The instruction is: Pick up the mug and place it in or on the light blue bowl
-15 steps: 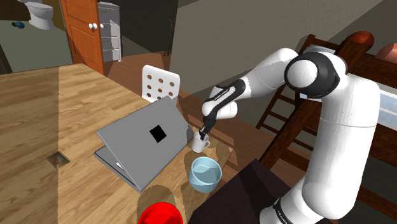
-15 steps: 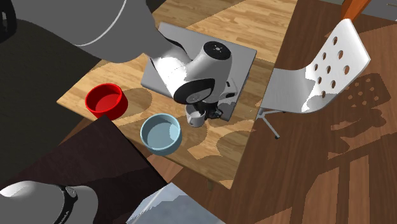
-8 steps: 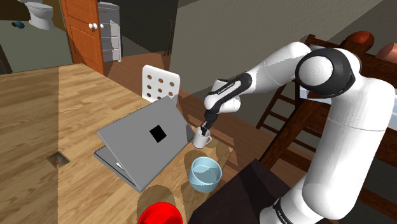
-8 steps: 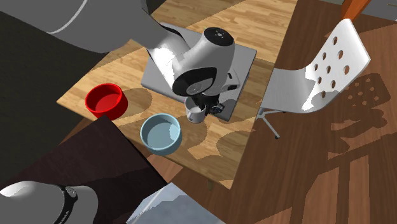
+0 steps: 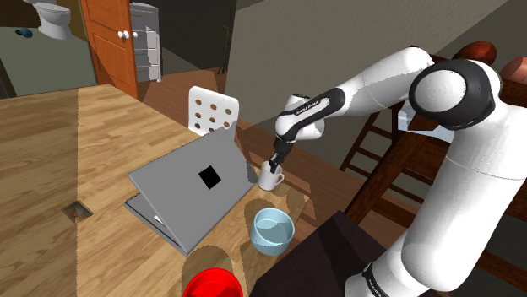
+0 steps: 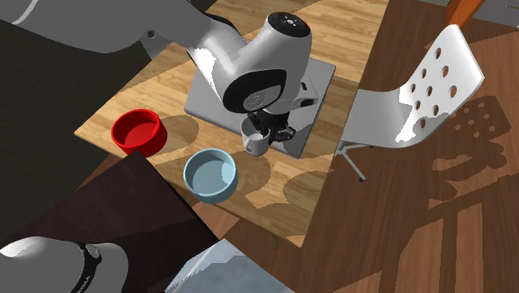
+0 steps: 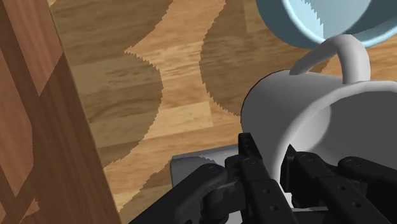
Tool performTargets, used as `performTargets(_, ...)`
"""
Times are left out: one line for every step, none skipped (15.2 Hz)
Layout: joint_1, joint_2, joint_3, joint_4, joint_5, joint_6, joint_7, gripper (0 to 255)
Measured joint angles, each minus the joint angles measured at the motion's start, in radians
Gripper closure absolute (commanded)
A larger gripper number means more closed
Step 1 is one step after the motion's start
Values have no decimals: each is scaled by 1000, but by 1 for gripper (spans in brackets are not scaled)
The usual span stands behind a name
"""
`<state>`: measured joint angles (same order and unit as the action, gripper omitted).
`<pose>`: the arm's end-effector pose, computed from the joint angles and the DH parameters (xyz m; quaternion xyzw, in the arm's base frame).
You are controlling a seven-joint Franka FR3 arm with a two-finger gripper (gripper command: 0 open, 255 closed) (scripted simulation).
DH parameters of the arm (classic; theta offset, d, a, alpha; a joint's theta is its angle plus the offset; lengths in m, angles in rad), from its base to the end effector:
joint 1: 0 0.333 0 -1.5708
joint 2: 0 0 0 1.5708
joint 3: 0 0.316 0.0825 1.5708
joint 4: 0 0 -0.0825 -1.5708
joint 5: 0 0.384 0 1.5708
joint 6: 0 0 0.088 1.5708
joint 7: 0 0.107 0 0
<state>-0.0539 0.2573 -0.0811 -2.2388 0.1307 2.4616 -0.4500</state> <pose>0.5364 -0.0733 0.2510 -0.9937 -0.1069 0.0070 0.0333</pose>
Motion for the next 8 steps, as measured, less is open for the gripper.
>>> performTargets(1, -11, -1, 2, -3, -13, 3, 255)
performTargets(2, -21, -2, 2, -5, -22, 6, 255)
performTargets(4, -39, -1, -20, -7, -18, 9, 255)
performTargets(8, -64, 0, -52, -9, -11, 15, 255)
performTargets(14, -97, 1, -95, -12, 0, 23, 255)
performTargets(19, -129, 3, -132, -16, 5, 32, 255)
performTargets(22, -162, 4, -170, -19, 11, 38, 255)
performTargets(28, -191, 8, -204, -22, 17, 50, 255)
